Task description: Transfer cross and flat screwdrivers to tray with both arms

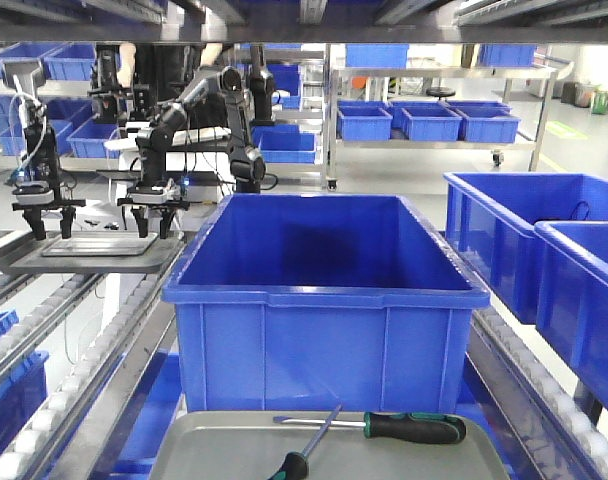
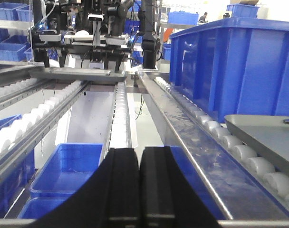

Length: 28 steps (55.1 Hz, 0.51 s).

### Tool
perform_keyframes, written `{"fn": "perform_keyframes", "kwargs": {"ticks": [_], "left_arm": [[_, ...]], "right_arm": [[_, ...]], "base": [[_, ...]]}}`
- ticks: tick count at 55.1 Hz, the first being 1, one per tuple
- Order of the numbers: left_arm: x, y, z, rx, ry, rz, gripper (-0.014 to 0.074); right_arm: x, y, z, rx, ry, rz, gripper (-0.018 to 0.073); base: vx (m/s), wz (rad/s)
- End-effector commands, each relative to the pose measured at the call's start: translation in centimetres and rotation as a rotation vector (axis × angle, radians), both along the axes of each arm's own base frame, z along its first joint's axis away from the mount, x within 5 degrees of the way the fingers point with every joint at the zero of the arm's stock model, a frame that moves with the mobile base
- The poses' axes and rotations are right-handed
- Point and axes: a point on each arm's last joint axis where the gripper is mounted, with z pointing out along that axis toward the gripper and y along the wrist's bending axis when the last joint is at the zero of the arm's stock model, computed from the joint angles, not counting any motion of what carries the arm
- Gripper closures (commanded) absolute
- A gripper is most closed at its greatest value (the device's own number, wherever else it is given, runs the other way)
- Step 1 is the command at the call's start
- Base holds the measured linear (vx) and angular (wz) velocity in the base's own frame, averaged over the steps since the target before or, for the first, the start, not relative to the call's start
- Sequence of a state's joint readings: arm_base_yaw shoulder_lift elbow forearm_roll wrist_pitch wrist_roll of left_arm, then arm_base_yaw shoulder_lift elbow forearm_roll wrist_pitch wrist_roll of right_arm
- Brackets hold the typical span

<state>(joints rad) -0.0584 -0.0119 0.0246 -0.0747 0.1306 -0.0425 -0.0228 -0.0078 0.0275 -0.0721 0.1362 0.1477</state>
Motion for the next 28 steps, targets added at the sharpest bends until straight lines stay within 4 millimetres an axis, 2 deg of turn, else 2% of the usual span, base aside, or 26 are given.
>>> {"fn": "perform_keyframes", "kwargs": {"ticks": [1,28], "left_arm": [[-0.09,0.06,1.54,-0.011,-0.103,0.006,0.0603],[-0.08,0.06,1.53,-0.011,-0.102,0.006,0.0602]], "right_arm": [[0.05,0.04,0.41,0.001,-0.074,0.005,0.057],[0.05,0.04,0.39,-0.003,-0.072,0.005,0.057]], "base": [[0.0,0.01],[0.0,0.0]]}}
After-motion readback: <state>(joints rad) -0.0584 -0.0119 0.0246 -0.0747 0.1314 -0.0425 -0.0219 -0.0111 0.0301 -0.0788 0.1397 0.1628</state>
